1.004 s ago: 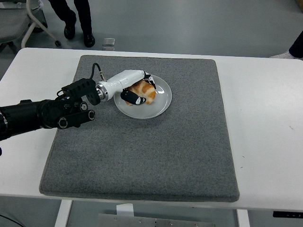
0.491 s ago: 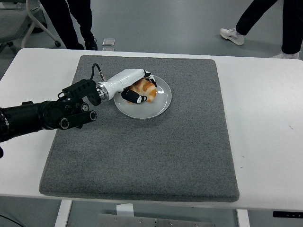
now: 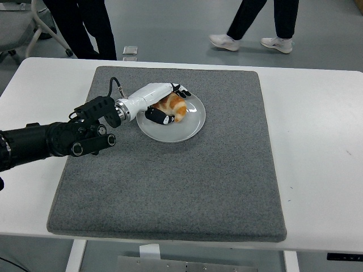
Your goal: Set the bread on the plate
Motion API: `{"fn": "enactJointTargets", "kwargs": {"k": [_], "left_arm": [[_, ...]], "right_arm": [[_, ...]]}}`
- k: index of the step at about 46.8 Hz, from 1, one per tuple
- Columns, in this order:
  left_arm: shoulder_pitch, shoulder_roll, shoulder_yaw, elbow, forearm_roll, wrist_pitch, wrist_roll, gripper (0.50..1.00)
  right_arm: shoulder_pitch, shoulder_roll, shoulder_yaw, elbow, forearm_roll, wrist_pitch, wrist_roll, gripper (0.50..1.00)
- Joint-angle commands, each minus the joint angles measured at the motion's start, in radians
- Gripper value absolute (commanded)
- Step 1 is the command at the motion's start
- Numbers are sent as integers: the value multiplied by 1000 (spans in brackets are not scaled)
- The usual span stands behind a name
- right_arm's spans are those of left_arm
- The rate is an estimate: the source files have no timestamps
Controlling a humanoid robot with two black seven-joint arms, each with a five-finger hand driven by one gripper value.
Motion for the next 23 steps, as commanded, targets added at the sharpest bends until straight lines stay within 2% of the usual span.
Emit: {"fn": "enactJointTargets", "kwargs": {"k": [1, 17, 23], "left_arm": [[-1, 0, -1, 0, 0, 0, 0, 838], [-18, -3, -49, -2, -2, -2, 0, 846], [-29, -2, -116, -5, -21, -11, 0, 872]], "right_arm": [[0, 0, 0, 1, 0, 0, 0, 930], [0, 0, 2, 1, 0, 0, 0, 930], [-2, 0, 2, 1, 0, 0, 0, 932]]}}
